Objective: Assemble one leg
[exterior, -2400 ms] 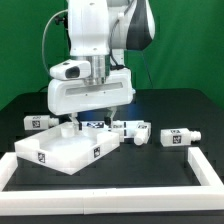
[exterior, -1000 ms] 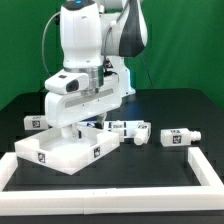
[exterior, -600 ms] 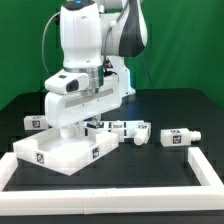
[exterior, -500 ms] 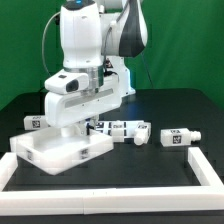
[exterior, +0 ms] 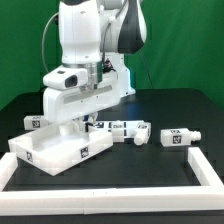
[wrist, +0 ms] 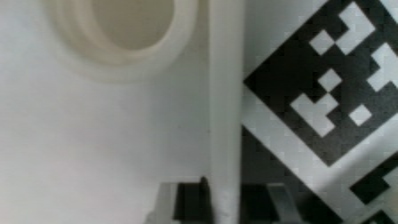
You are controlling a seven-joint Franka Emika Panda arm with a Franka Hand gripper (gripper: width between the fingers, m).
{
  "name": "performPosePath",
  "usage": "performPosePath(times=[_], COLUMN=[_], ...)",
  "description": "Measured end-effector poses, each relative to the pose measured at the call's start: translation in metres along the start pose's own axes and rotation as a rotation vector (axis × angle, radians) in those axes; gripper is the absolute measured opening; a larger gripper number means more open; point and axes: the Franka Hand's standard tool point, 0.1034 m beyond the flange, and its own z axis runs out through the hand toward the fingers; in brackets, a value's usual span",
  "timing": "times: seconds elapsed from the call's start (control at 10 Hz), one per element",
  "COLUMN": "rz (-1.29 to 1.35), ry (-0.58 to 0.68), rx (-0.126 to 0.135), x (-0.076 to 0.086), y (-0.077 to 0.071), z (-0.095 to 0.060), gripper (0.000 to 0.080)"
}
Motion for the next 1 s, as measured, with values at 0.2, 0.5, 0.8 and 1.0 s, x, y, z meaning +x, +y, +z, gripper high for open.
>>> performPosePath(times=[0.2,0.5,0.8,1.0], rz=[-0.142,-0.139,-0.341,-0.432], ry=[0.021,0.017,0.043,0.016], rx=[-0.020,0.001,-0.055,0.025], x=[0.011,0.014,0.029,0.076], y=[0.000,-0.003,-0.004,-0.001], z=[-0.024,-0.028,-0.029,-0.025], gripper=[0.0052,0.0054,0.0054,0.0054])
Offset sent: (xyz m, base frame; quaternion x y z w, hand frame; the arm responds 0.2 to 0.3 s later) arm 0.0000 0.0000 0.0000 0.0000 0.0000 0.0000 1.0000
